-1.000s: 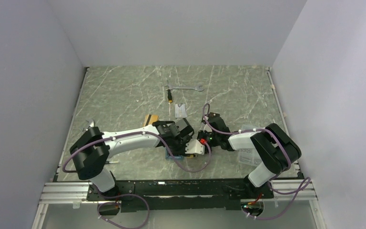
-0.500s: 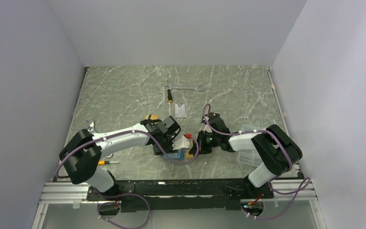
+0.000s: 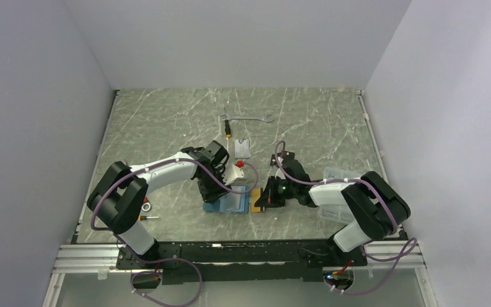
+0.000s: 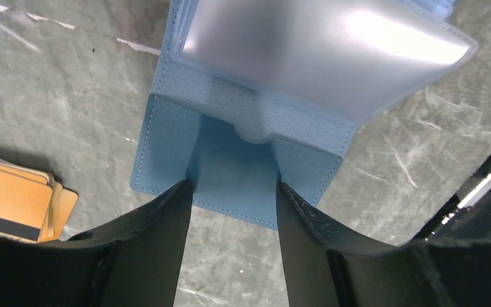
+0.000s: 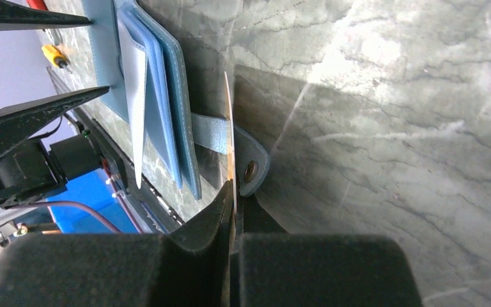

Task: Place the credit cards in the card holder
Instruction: Open the card holder at the center of the board.

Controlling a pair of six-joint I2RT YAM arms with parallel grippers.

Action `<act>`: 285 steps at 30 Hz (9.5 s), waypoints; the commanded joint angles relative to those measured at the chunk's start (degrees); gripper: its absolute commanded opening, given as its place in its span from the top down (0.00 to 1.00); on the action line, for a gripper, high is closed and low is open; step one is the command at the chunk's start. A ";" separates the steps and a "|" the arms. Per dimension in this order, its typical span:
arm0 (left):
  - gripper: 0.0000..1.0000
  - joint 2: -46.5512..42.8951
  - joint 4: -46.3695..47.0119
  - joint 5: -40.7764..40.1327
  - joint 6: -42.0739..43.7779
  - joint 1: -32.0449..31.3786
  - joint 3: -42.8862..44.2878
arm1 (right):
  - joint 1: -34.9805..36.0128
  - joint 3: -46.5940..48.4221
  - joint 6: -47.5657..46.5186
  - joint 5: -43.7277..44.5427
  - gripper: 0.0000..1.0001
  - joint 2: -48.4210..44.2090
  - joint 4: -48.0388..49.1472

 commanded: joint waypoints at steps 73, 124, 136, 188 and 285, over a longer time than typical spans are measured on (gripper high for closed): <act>0.50 -2.90 16.07 -4.86 -4.68 -13.60 -0.89 | 1.15 -3.04 -0.59 17.47 1.00 -2.93 -19.12; 0.38 1.85 16.15 -16.58 -7.58 -1.68 -1.35 | 1.61 -3.59 -0.54 16.70 1.00 -2.41 -18.23; 0.43 0.31 12.00 -12.12 -5.74 -2.63 1.11 | 1.60 -3.24 -0.46 16.63 1.00 -2.73 -18.63; 0.48 5.48 15.30 -2.59 -1.99 -10.00 5.49 | 1.56 -4.08 0.42 16.20 1.00 -2.70 -17.49; 0.58 -1.26 14.64 3.60 -2.52 2.55 -2.13 | 10.40 10.96 -6.92 6.45 1.00 -1.40 -11.92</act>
